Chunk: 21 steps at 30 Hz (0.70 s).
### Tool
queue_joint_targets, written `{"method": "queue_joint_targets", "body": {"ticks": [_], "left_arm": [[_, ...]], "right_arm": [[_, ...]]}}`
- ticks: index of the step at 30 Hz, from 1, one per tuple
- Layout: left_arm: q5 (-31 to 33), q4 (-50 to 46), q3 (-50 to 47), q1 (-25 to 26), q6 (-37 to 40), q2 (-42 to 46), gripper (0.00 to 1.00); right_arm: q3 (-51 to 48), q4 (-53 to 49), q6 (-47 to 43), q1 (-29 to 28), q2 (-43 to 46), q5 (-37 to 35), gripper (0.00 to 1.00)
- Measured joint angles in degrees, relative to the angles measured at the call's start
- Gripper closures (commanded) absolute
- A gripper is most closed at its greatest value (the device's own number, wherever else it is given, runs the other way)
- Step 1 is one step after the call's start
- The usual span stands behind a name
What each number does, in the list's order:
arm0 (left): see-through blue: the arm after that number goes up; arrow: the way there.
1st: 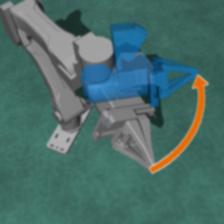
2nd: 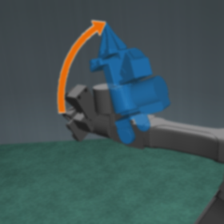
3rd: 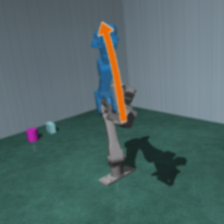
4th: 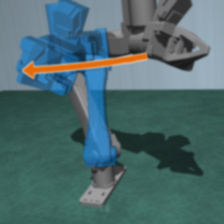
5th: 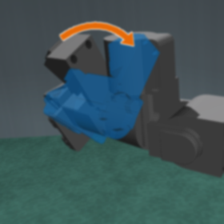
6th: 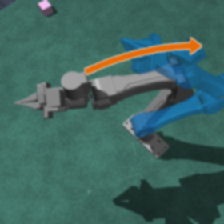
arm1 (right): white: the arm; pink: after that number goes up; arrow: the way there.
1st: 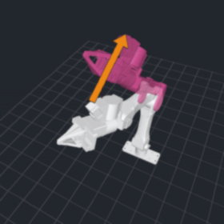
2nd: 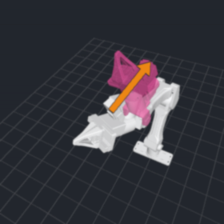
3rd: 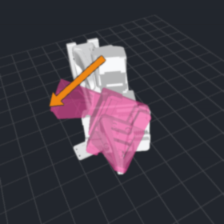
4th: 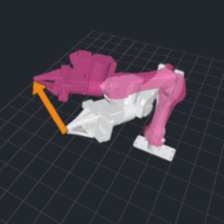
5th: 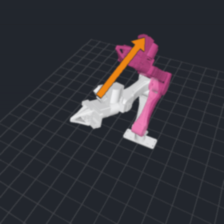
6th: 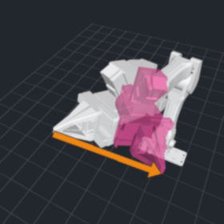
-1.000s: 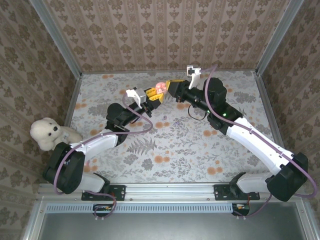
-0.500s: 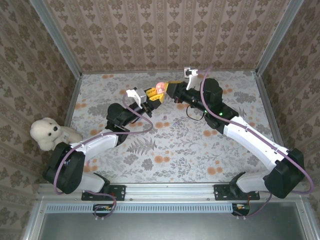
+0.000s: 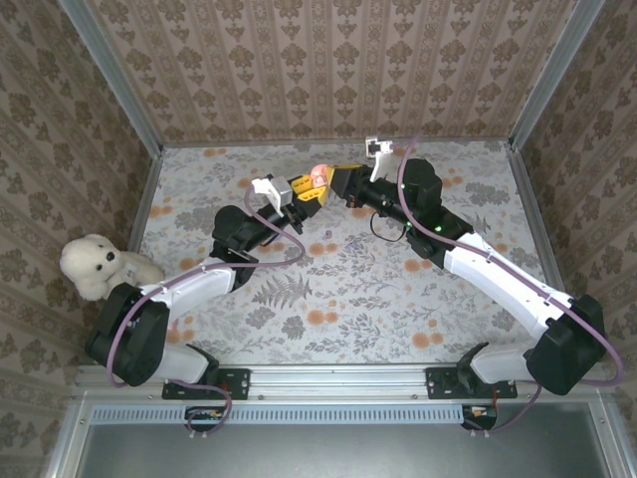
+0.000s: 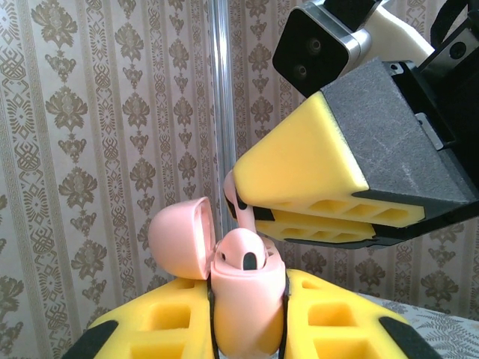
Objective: Insert wireless bluetooth earbuds into charging case
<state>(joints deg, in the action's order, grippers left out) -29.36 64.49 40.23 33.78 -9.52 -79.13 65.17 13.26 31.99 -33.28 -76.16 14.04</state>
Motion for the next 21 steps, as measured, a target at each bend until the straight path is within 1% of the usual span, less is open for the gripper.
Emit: {"method": "queue_joint_targets", "body": {"ticks": [16, 18, 21], "left_arm": [[0.2, -1.8, 0.0, 0.0, 0.0, 0.0, 1.00], [0.2, -1.9, 0.0, 0.0, 0.0, 0.0, 1.00], [0.2, -1.9, 0.0, 0.0, 0.0, 0.0, 1.00]], "right_arm": [[-1.6, 0.3, -0.7, 0.2, 0.0, 1.5, 0.80], [-1.7, 0.3, -0.8, 0.1, 0.0, 1.5, 0.78], [-1.7, 0.3, -1.2, 0.1, 0.0, 1.4, 0.69]]}}
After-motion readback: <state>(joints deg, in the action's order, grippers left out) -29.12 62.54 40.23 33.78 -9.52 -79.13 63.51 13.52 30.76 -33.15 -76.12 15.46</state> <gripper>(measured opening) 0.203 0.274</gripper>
